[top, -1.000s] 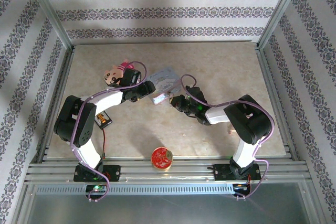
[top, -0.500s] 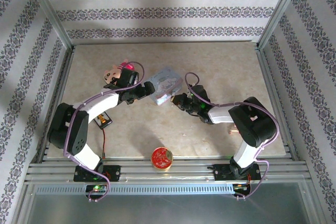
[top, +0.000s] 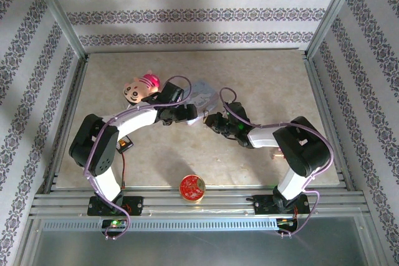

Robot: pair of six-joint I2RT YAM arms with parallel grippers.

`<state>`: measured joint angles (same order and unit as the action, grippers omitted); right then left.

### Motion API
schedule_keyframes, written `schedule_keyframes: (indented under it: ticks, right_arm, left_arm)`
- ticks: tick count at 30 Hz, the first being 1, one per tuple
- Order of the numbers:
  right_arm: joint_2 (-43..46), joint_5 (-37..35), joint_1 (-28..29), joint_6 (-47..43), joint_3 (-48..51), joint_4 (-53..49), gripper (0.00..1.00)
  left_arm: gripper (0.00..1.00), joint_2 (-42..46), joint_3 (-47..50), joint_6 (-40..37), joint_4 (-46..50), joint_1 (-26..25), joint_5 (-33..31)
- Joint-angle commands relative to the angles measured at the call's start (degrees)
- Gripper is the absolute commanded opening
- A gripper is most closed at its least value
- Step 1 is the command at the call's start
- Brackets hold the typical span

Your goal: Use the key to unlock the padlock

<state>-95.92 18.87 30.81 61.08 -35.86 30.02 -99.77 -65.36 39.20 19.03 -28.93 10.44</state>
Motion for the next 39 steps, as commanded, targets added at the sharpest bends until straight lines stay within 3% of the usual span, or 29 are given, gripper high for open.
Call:
schedule_keyframes:
  ticks: [1,5,9,16,20,26,32,35,39]
  right_arm:
    - [3.05,-2.05,0.40,-2.47,0.79,-4.56,0.13]
    - [2.78,-1.57,-0.12,-3.31,-0.03,-4.72,0.14]
    - [1.56,-0.89,-0.22,-3.58,-1.62,-4.62,0.20]
    - [0.97,-0.76,-0.35,-3.55,-2.38,-4.53,0.21]
    - [1.26,-0.76,-0.57,-3.77,-2.21,-4.53,0.27]
    - [1.44,-0.50,-0.66,-4.30,-2.29,-4.53,0.20]
    - [2.64,-1.20,-0.75,-4.18,-1.20,-4.44,0.21]
    - [3.58,-2.06,-0.92,-4.07,-0.46,-4.44,0.16]
    - [4.07,-3.55,-0.75,-3.23,0.08,-3.72,0.13]
  left_arm:
    - [0.84,-1.77,-0.04,-0.84,4.45,-0.16,-4.76]
    - [0.77,-1.88,0.48,-0.27,4.00,-0.16,-5.01]
    - [0.76,-2.40,0.49,0.17,3.58,-0.16,-4.46]
    - [0.74,-2.85,0.57,0.35,3.39,-0.21,-4.39]
    - [0.74,-3.29,0.35,0.35,3.47,-0.08,-4.31]
    - [0.73,-3.07,0.64,0.70,3.21,-0.08,-4.37]
    - [0.73,-2.98,0.77,0.81,3.30,0.14,-4.30]
    - [0.66,-2.98,1.11,1.12,2.97,0.36,-4.02]
    - [0.65,-2.98,1.43,1.36,2.69,0.45,-3.85]
